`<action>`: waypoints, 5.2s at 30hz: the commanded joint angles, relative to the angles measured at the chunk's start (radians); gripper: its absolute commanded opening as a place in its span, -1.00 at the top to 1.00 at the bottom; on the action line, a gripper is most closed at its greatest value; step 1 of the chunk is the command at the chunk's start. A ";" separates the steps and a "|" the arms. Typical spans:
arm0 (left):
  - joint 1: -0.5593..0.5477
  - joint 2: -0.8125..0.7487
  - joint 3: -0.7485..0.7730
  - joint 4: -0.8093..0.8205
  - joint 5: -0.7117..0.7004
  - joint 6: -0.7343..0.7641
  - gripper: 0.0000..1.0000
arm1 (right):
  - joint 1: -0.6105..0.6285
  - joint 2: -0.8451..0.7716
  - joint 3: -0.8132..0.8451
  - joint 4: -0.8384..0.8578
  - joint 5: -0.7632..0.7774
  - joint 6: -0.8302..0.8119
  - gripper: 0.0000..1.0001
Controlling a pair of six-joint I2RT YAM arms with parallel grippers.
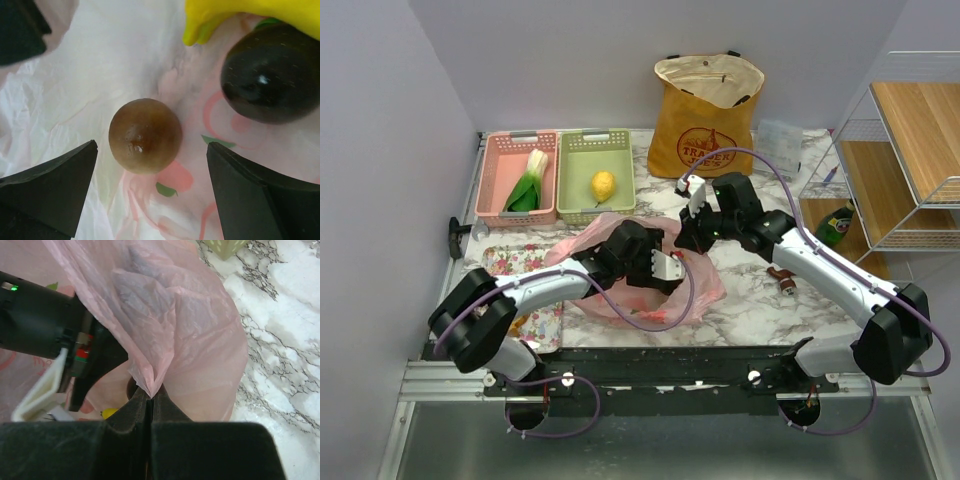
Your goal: Untie the knot of the grocery bags and take out the mixed food
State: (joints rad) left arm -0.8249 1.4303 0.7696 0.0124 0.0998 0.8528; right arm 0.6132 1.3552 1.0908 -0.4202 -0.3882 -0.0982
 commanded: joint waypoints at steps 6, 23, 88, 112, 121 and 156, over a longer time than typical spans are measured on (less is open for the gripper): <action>0.042 0.186 0.123 0.085 -0.082 0.040 -0.84 | -0.004 -0.005 0.003 -0.005 0.000 -0.013 0.99; 0.081 0.205 0.137 -0.065 -0.016 0.065 0.00 | -0.004 0.027 0.016 0.035 0.132 -0.020 0.99; 1.047 0.521 1.069 -0.624 0.107 -0.454 -0.93 | -0.006 0.097 0.186 -0.114 0.015 -0.247 0.99; 0.018 -0.670 0.160 -0.746 0.560 -0.129 0.02 | 0.018 0.062 0.056 -0.173 -0.094 -0.184 -0.28; -0.168 -0.477 -0.015 -0.543 0.272 -0.184 0.07 | 0.019 -0.018 0.088 -0.389 0.075 -0.245 -0.85; -0.239 -0.317 0.068 -0.310 0.302 0.064 0.14 | 0.017 -0.048 0.099 -0.387 0.115 -0.170 -0.97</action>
State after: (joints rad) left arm -1.0561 1.0443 0.8135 -0.3450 0.4774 0.8211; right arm 0.6292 1.3273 1.1236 -0.8089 -0.2897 -0.3038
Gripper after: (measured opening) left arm 0.435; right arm 0.981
